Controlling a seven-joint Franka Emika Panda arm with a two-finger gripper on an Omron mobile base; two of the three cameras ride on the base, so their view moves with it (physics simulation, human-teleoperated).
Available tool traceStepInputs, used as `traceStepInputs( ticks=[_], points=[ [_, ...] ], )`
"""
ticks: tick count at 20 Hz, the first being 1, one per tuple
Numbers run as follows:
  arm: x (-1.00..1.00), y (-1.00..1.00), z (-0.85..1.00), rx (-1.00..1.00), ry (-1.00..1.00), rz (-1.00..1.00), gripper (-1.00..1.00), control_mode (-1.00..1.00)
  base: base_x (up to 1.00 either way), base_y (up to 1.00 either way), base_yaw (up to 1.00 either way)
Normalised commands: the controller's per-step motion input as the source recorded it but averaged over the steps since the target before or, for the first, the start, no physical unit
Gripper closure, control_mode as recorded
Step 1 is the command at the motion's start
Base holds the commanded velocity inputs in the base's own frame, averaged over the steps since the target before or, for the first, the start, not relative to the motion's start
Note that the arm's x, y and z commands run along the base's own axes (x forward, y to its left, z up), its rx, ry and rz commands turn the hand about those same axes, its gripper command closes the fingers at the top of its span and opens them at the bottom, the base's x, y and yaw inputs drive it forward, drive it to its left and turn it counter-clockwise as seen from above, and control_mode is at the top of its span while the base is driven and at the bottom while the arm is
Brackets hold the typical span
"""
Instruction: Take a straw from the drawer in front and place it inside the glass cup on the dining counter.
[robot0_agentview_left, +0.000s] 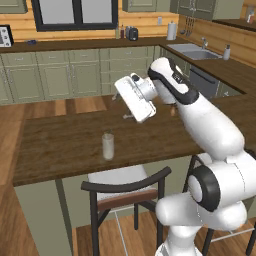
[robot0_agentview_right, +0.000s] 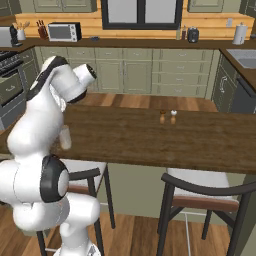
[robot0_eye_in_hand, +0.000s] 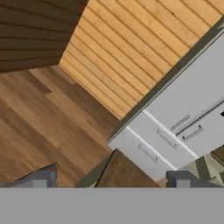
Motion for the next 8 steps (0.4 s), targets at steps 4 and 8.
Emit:
traceStepInputs(
  ticks=[4,8],
  points=[
    [-1.0,0.13,0.21,-0.47,-0.53,0.0,-1.0,-1.0,0.0,0.0,0.0],
    [-0.9,0.04,0.0,-0.44,-0.28,0.0,-1.0,-1.0,0.0,0.0,0.0]
  ],
)
